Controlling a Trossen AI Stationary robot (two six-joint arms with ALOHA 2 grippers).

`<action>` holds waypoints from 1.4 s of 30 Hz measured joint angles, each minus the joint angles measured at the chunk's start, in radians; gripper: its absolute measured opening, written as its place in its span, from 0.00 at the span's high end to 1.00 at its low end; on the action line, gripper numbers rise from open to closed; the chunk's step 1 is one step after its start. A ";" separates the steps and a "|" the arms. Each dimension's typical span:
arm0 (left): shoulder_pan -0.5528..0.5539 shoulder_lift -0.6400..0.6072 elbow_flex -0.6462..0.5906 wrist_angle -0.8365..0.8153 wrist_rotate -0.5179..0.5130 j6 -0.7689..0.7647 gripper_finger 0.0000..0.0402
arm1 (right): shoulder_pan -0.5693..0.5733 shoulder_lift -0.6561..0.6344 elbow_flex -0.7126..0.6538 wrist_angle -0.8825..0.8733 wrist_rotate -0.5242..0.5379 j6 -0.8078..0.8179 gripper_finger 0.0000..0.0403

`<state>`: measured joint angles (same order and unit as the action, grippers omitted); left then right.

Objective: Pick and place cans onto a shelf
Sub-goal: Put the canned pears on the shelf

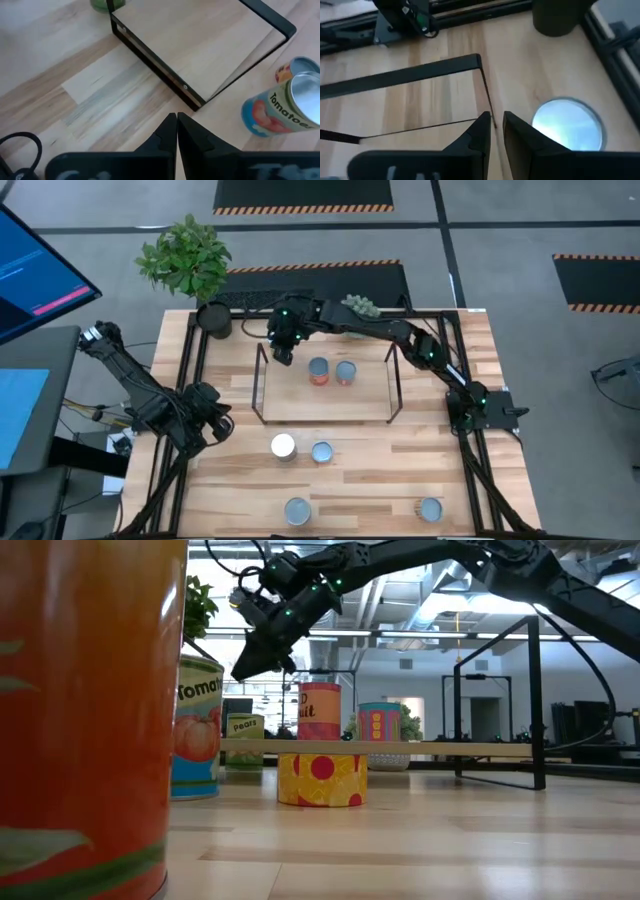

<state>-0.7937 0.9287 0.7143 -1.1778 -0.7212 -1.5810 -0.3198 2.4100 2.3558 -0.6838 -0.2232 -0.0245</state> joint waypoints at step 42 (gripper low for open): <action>0.001 0.001 0.000 -0.001 0.002 0.022 1.00 | -0.029 0.035 -0.104 0.101 0.089 -0.152 0.52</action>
<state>-0.7929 0.9295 0.7143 -1.1785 -0.7189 -1.5589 -0.3485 2.4450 2.2516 -0.5824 -0.1340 -0.1761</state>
